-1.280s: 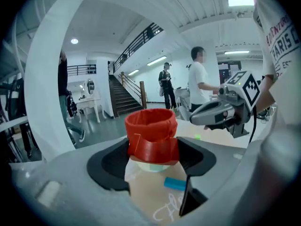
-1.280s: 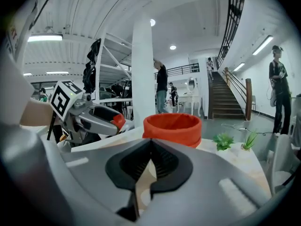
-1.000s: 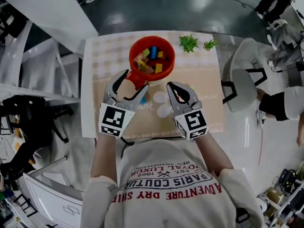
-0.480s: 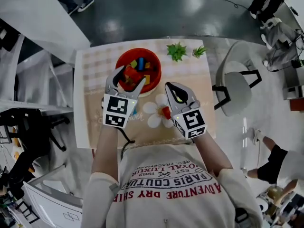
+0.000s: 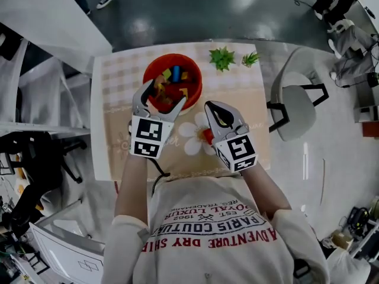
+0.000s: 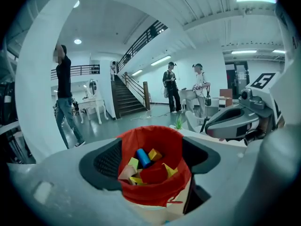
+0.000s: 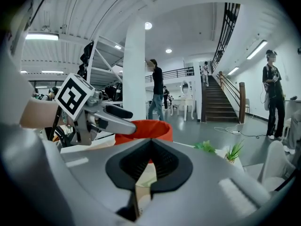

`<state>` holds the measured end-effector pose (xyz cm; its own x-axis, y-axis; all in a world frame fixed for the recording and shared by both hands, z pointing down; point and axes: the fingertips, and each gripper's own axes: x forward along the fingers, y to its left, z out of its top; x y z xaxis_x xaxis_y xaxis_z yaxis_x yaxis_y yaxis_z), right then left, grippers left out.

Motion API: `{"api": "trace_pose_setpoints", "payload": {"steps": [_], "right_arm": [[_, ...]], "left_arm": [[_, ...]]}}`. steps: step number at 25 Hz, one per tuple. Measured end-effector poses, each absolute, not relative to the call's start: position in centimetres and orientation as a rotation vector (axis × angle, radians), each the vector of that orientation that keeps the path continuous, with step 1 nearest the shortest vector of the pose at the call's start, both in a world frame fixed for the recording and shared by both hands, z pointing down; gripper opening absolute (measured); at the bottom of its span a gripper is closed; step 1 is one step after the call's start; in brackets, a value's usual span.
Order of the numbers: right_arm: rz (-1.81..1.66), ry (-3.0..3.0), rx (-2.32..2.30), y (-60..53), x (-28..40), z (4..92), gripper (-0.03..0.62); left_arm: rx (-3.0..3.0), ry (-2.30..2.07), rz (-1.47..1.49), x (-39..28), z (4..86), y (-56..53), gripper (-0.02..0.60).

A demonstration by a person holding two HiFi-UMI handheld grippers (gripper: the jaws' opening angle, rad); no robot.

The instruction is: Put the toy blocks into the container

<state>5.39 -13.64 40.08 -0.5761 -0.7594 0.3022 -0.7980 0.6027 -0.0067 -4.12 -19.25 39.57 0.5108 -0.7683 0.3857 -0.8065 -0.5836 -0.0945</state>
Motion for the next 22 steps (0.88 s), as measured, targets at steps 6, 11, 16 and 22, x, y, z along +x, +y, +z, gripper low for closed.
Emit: {"api": "trace_pose_setpoints", "payload": {"steps": [6,11,16,22], "right_arm": [[0.228,-2.574,1.245,-12.3,4.4,40.7,0.002],[0.26,-2.561,1.214,-11.5,3.0,42.2,0.002],[0.3,-2.526,1.196,-11.0,1.9,44.6,0.002],[0.391,-2.46,1.193,-9.9,1.1,47.9,0.002]], "left_arm": [[2.664,-1.431,0.453,-7.1,38.9,-15.4,0.403],[2.591,-1.382,0.457,-9.9,42.9,-11.9,0.403],[2.547,-1.297,0.566,-10.7,48.0,-9.8,0.403],[2.554,-1.062,0.757,-9.5,54.1,-7.7,0.403]]}}
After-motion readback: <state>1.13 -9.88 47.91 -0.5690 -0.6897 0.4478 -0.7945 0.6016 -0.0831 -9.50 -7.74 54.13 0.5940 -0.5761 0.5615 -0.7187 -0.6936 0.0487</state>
